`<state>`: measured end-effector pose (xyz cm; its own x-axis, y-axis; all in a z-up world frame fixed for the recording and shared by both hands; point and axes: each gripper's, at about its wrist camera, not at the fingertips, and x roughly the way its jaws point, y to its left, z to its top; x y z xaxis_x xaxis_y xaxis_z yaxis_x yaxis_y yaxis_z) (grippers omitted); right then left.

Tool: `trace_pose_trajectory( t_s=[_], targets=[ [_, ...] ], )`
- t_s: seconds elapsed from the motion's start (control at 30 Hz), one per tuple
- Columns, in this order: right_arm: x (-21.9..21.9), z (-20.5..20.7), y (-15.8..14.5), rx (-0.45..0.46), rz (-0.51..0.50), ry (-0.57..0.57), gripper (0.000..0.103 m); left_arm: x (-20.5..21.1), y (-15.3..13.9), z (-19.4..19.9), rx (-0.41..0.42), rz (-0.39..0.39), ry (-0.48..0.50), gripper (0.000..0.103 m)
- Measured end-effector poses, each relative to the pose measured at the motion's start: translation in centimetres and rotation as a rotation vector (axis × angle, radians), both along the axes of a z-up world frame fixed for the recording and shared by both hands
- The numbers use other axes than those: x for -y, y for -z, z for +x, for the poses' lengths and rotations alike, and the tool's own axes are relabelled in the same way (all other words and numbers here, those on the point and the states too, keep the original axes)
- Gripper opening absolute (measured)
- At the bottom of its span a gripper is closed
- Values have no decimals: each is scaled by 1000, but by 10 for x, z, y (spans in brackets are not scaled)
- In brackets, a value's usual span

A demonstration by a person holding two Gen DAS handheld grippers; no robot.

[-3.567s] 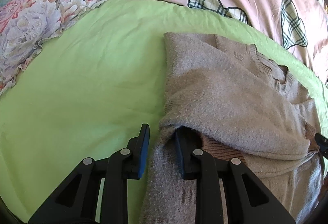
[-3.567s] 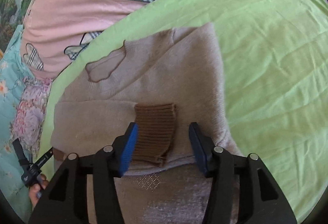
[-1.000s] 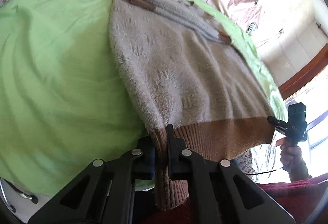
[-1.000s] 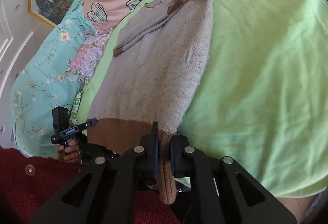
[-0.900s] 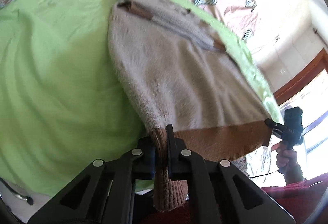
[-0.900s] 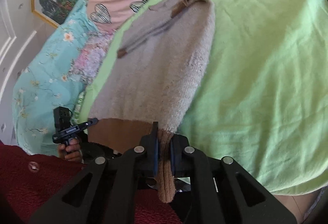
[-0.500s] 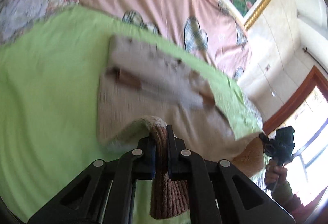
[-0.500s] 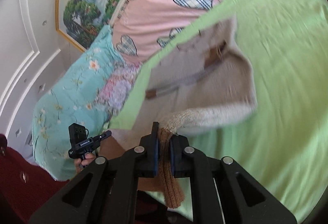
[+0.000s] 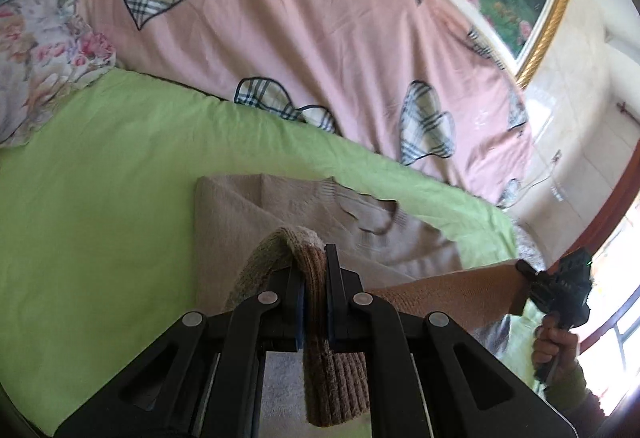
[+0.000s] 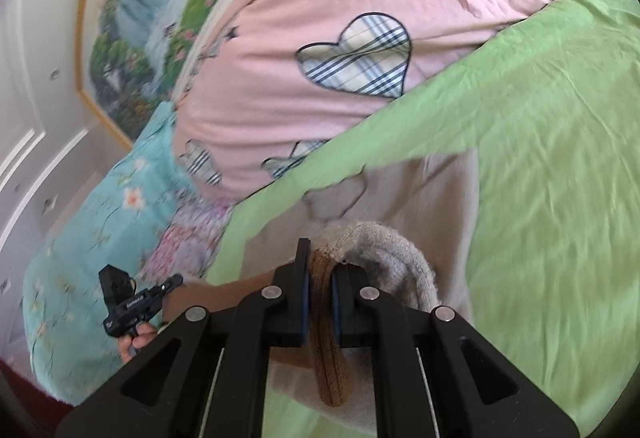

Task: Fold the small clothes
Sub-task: 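Lift the hem with both tools and fold it toward the collar, release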

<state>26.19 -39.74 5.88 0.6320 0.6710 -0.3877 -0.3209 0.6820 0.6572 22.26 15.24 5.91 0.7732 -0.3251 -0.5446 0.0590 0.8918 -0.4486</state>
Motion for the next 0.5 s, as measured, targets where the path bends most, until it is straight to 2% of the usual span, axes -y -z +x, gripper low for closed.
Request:
trace_pose_trajectory(
  t_s=[0.27,0.5],
  targets=[
    [-11,74,37,-118,-118,65,10,-5,50,74,-102,17,-39,6],
    [-12,95,65,-199,-177,94,12,-4,77,102,-172,38,-43,9]
  ],
)
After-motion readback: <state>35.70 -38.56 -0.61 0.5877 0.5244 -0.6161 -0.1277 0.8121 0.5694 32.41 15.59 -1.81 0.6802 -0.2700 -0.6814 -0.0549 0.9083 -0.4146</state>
